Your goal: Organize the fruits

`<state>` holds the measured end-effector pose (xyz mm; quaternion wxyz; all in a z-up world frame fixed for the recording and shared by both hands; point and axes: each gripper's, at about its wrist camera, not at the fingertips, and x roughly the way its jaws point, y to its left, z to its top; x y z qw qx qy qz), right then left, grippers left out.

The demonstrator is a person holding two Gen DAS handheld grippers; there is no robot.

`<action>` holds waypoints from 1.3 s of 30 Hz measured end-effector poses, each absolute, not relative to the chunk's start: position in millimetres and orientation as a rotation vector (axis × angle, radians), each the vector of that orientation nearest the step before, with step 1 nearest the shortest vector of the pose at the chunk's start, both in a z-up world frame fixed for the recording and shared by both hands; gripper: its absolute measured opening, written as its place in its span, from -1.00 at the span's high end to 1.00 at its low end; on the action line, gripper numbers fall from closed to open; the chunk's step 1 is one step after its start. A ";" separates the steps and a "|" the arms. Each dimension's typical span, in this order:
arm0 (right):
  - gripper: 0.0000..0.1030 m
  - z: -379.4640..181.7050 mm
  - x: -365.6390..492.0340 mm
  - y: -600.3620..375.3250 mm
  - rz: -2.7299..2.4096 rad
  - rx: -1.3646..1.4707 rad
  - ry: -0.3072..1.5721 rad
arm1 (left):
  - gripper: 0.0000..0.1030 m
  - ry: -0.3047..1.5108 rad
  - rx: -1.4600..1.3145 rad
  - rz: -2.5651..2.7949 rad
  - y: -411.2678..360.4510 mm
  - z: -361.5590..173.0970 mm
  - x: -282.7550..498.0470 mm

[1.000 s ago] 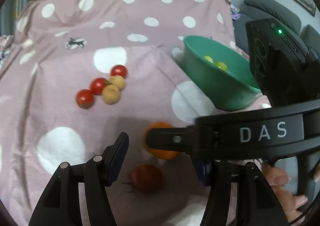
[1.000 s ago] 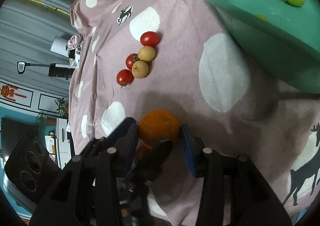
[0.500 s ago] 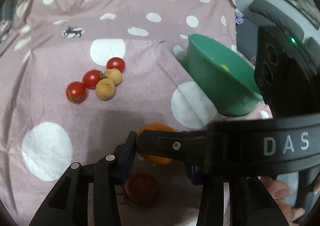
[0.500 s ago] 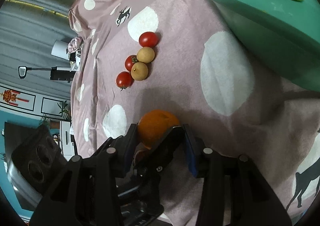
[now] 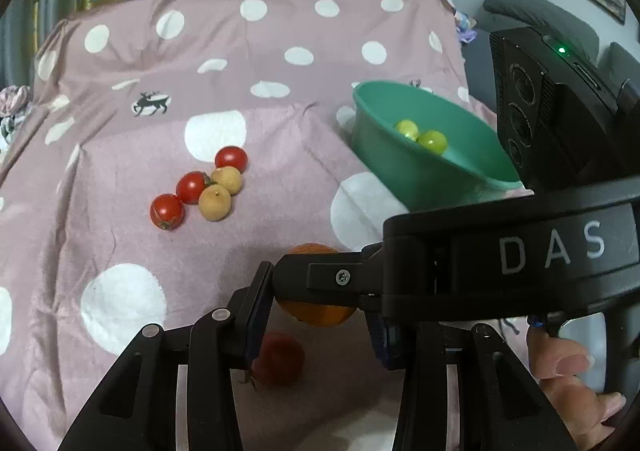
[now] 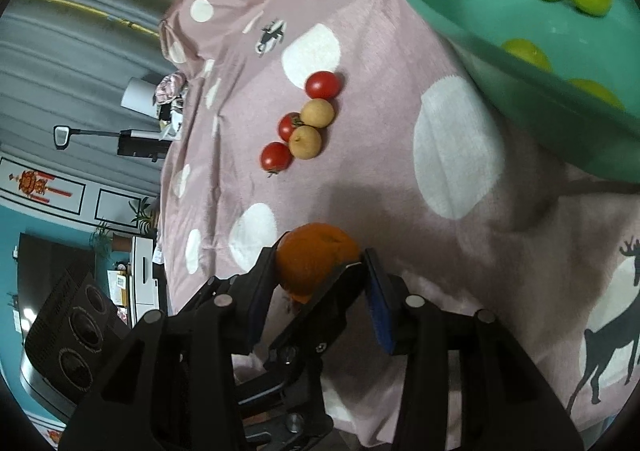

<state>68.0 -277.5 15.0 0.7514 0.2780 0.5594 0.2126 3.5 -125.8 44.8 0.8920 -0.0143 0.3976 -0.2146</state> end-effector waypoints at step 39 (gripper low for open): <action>0.14 63.9 43.8 -421.4 0.342 0.831 0.913 | 0.16 0.685 0.065 -0.598 -265.1 103.2 21.1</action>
